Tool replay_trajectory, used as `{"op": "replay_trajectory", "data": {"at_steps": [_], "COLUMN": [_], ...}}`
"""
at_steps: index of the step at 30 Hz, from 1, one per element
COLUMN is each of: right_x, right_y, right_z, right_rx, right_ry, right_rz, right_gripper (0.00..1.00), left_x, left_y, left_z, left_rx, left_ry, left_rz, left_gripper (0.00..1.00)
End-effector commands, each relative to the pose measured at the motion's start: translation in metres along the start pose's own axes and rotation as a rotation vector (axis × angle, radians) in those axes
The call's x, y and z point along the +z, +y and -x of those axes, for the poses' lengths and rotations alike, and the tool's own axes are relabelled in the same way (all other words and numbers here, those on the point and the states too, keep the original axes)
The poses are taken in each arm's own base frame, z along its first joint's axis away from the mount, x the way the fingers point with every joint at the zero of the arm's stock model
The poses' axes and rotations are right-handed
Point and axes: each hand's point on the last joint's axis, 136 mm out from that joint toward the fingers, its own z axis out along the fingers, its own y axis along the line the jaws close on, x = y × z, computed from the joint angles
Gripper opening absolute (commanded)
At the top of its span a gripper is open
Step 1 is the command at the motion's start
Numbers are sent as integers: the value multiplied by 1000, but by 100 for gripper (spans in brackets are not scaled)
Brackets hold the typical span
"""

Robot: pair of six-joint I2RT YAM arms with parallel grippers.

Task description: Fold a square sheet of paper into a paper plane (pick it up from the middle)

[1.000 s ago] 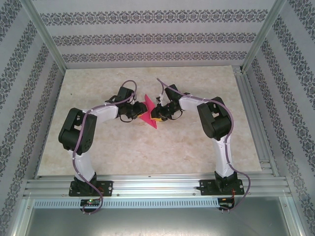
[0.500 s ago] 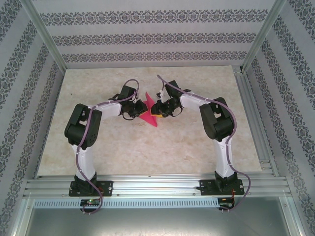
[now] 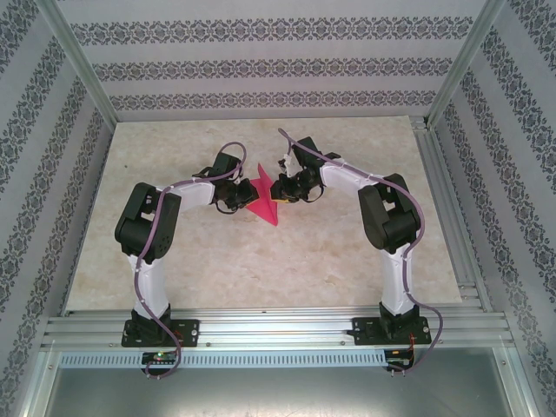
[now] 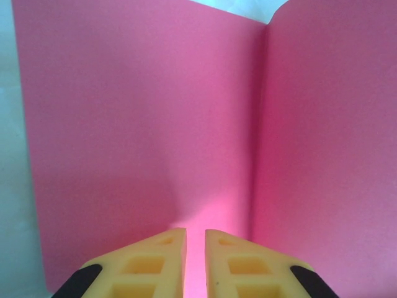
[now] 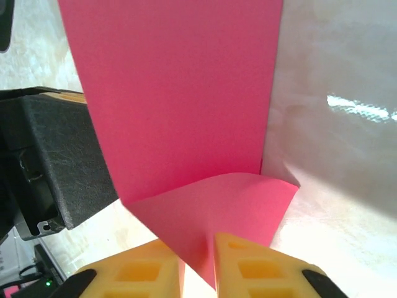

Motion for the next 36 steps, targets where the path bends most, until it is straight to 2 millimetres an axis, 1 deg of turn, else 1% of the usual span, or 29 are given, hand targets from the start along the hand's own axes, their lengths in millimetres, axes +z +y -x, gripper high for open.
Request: {"op": "replay_trajectory", "data": {"at_steps": [1,4,8,10,12,15,18,21,25,27,32,36], "right_x": [-6,-3,5,10,16,20,25,27,29,31,37,39], "right_y": [10,15,26,22,17,12,14,16,7,6,-5,-9], "right_z": [8,11,12,8,7,9,9,10,11,12,11,12], "right_rx": [-34,-36,-33,-47,-22,-15,-6,-14,17,19,49,59], "right_ry": [-18,-20,4,32,46,40,67,72,77,80,94,104], "right_rz": [-5,32,115,87,95,98,126,142,129,132,112,112], "right_gripper": [10,4,4,6,6,6,6,6,6,7,7,7], "left_x": [2,2,2,2,1,-1,-3,-5,-12,-13,-13,-11], "left_y": [10,8,8,9,10,11,10,13,15,14,13,13], "left_z": [-4,-3,-3,-3,-4,-4,-5,-4,-1,0,0,-1], "left_rx": [8,12,13,13,12,13,13,14,15,17,23,29], "left_ry": [16,16,16,18,18,10,8,1,-30,-33,-30,-21], "left_rz": [25,20,20,24,28,32,30,47,62,63,57,56], "left_gripper": [17,18,17,17,17,17,17,16,17,17,17,17]}}
